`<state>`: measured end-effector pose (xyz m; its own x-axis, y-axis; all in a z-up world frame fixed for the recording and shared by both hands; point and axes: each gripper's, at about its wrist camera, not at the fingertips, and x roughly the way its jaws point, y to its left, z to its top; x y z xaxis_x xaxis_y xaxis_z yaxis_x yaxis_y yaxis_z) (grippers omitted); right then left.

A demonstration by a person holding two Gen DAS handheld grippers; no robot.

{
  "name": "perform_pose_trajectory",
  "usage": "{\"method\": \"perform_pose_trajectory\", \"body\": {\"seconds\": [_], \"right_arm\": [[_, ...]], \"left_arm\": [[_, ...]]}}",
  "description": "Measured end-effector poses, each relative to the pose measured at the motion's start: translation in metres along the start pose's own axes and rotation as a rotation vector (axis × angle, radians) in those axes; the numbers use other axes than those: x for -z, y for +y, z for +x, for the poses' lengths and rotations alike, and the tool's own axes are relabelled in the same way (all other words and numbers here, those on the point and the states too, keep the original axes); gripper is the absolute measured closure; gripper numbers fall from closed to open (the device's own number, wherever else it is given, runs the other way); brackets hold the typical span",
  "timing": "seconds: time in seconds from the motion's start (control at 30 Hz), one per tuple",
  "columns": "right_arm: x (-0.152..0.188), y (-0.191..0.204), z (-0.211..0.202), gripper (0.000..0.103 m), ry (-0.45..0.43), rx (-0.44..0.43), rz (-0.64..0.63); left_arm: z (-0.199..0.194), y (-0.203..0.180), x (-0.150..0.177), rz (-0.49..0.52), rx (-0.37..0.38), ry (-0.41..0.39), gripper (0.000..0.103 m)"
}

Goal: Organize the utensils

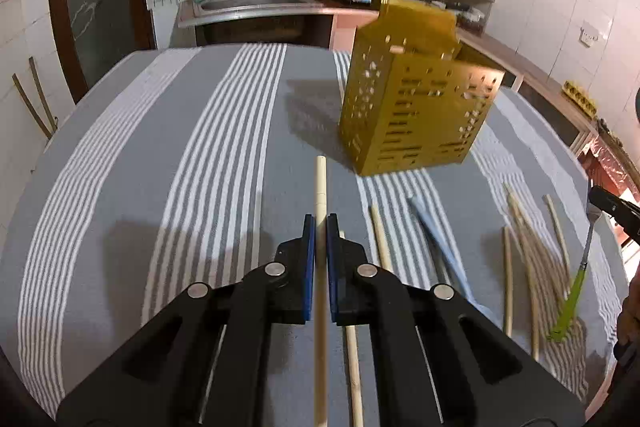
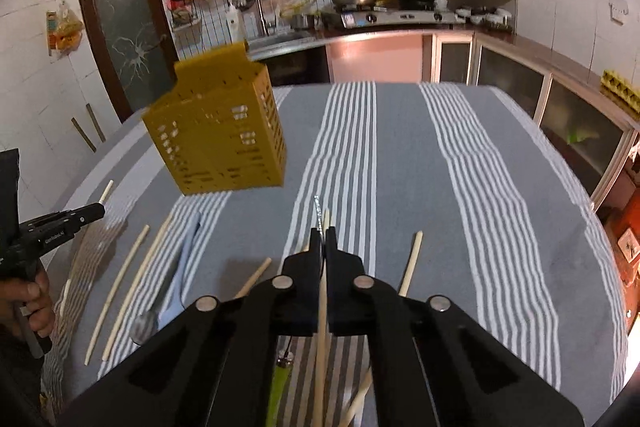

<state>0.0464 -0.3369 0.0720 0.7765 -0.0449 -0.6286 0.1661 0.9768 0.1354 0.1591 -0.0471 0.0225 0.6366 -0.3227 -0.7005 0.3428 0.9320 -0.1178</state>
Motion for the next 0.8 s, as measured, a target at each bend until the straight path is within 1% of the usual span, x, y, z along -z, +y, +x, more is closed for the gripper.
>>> {"method": "perform_pose_trajectory", "body": {"seconds": [0.23, 0.33, 0.47, 0.6, 0.8], "right_arm": [[-0.005, 0.009, -0.031, 0.101, -0.096, 0.0, -0.035], [-0.005, 0.012, -0.038, 0.101, -0.116, 0.003, -0.044], [-0.006, 0.013, -0.047, 0.101, -0.13, -0.003, -0.043], [-0.008, 0.015, -0.055, 0.101, -0.146, -0.006, -0.05], [-0.009, 0.021, -0.068, 0.101, -0.17, 0.0, -0.064]], "left_arm": [[-0.035, 0.002, -0.008, -0.03, -0.002, -0.101, 0.099], [-0.043, -0.001, -0.01, -0.023, -0.005, -0.117, 0.099], [-0.05, -0.006, -0.01, -0.004, -0.006, -0.117, 0.099], [-0.063, -0.006, -0.012, -0.016, -0.002, -0.148, 0.099], [-0.074, -0.011, -0.011, -0.02, 0.012, -0.174, 0.099]]}}
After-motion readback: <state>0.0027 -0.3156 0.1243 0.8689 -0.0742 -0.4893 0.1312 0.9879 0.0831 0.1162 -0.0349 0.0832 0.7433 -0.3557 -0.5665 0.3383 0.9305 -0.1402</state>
